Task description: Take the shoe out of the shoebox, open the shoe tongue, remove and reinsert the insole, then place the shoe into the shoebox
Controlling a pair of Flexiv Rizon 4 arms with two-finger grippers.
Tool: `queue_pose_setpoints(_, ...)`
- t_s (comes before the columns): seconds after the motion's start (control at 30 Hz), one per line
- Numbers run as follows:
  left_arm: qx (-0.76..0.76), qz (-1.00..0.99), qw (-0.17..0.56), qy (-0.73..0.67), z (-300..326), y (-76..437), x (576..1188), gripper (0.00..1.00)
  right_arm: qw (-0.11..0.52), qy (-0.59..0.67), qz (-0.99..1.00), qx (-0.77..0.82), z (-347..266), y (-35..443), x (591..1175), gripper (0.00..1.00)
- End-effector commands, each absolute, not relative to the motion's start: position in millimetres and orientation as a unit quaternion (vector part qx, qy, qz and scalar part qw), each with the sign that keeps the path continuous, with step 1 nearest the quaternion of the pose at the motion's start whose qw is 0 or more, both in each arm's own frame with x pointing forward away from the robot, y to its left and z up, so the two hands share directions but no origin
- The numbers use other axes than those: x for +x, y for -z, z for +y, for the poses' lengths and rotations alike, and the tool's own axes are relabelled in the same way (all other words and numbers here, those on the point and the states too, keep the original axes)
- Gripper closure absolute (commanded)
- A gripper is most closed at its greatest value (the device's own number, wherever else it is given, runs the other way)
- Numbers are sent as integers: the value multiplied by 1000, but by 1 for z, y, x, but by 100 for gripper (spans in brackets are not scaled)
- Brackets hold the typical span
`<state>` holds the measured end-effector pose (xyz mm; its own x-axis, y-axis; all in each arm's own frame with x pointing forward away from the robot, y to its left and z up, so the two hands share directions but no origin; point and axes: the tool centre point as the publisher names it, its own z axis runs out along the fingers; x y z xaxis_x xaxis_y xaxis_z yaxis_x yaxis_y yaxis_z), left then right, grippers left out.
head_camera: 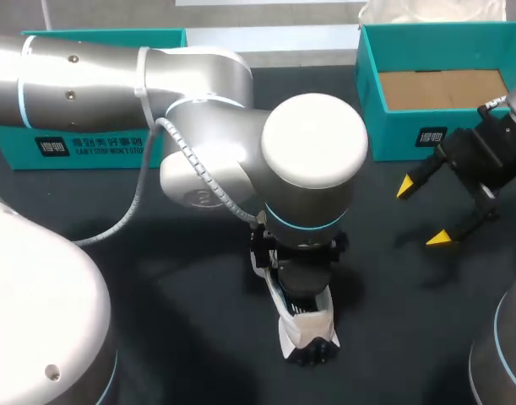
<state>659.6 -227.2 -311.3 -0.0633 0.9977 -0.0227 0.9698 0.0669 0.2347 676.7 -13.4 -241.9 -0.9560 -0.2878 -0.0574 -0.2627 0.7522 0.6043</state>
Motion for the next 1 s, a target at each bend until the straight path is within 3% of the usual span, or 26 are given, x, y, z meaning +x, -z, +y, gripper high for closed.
queue_pose_setpoints(0.03,679,724,81,-85,-222,295,660,0,19,319,-936,147,-13,242,676,0)
queue_pose_setpoints(0.33,688,715,76,-98,-216,280,670,0,19,319,-936,147,-13,242,676,0)
queue_pose_setpoints(0.43,695,708,76,-101,-217,280,680,19,19,319,-936,147,-13,242,676,0)
queue_pose_setpoints(0.5,699,704,77,-101,-219,283,686,53,19,319,-936,147,-13,242,676,0)
queue_pose_setpoints(0.6,707,696,80,-93,-222,288,692,60,19,319,-936,147,-13,242,676,0)
queue_pose_setpoints(1.0,705,701,80,-69,-225,314,692,56,19,319,-936,147,-13,242,676,0)
